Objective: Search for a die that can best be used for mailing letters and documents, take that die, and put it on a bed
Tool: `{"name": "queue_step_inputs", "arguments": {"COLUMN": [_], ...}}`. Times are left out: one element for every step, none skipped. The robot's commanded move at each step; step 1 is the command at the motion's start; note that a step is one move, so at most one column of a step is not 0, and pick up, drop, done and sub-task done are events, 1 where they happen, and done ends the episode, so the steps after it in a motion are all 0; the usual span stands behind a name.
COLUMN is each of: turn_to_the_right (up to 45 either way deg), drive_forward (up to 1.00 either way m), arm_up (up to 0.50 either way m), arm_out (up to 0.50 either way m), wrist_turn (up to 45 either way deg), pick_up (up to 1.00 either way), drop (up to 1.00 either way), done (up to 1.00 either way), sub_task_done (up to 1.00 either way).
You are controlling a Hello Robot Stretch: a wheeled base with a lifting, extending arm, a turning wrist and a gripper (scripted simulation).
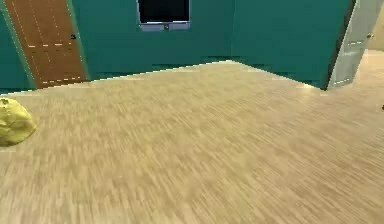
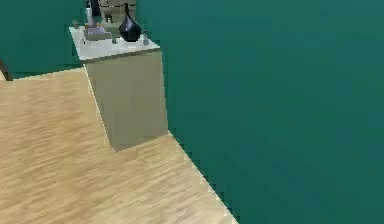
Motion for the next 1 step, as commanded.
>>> {"name": "queue_step_inputs", "arguments": {"turn_to_the_right": [-45.0], "drive_forward": [0.0], "arm_up": [0.0], "arm_out": [0.0], "wrist_turn": [0.0], "pick_up": [0.0], "drop": [0.0], "done": [0.0], "sub_task_done": [0.0]}}
